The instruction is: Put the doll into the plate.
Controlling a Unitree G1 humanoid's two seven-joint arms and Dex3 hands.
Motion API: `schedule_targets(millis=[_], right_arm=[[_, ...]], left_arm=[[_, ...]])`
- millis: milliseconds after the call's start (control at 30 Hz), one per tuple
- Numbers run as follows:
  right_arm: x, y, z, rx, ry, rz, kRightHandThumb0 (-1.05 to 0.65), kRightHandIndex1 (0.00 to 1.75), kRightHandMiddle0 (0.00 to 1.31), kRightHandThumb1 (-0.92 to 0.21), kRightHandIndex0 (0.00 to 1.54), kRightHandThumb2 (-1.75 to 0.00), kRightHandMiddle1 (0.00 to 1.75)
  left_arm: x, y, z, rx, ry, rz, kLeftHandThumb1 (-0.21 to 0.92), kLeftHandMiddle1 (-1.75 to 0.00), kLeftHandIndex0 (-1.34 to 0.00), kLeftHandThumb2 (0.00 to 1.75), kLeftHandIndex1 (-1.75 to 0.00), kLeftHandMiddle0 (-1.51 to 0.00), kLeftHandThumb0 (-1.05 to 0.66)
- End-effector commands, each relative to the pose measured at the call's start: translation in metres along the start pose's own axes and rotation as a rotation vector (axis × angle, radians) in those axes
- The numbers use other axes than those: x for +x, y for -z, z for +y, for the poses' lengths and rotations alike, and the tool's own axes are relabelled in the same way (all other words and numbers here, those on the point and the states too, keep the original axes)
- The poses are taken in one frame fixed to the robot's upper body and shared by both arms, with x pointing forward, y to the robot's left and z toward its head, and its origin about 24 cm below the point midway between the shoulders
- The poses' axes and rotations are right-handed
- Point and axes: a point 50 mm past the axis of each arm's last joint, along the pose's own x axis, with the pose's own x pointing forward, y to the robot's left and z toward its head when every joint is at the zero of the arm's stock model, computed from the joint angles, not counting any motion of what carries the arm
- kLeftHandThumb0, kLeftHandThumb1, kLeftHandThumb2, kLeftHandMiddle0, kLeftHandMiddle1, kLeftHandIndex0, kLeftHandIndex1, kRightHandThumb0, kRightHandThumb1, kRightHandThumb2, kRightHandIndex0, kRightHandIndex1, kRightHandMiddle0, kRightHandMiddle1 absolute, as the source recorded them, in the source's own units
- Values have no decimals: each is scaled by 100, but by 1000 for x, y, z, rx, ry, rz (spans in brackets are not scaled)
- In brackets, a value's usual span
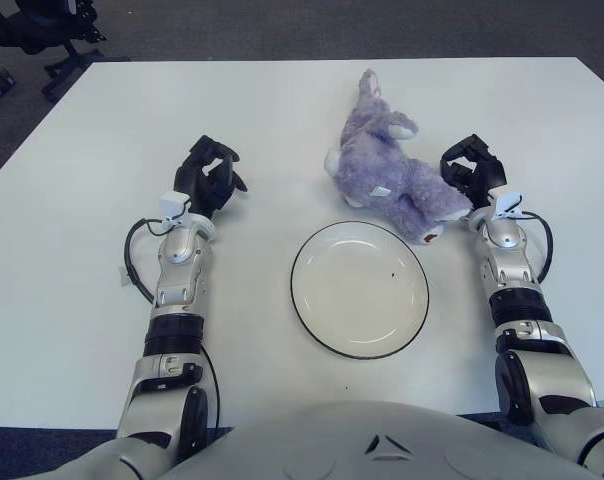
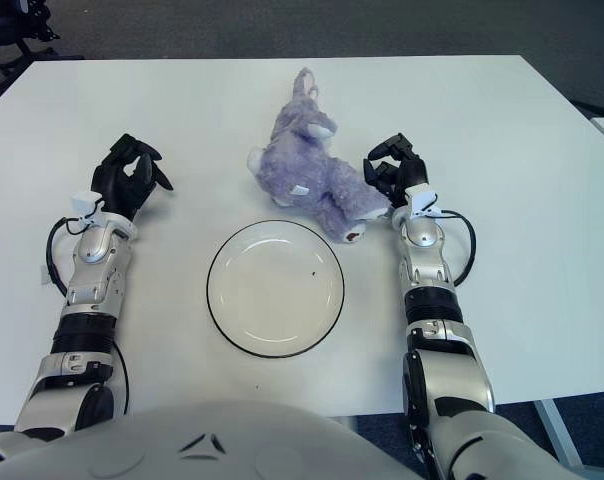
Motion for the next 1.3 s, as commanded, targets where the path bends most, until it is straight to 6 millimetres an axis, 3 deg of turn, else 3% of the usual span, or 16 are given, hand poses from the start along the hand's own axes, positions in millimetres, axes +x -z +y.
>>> schedule_targets(millis=[0, 1267], right_arm=[[-6, 12, 2, -14, -18, 58, -40, 175, 41, -59, 91, -96, 175], [-6, 12, -1, -19, -17, 56, -40, 175, 41, -60, 91, -95, 175]], left_arm=[[-15, 18, 3, -8, -30, 81, 92, -175, -54, 44, -175, -86, -24], [-16, 17, 1, -2, -33, 82, 92, -175, -54, 44, -175, -86, -25]])
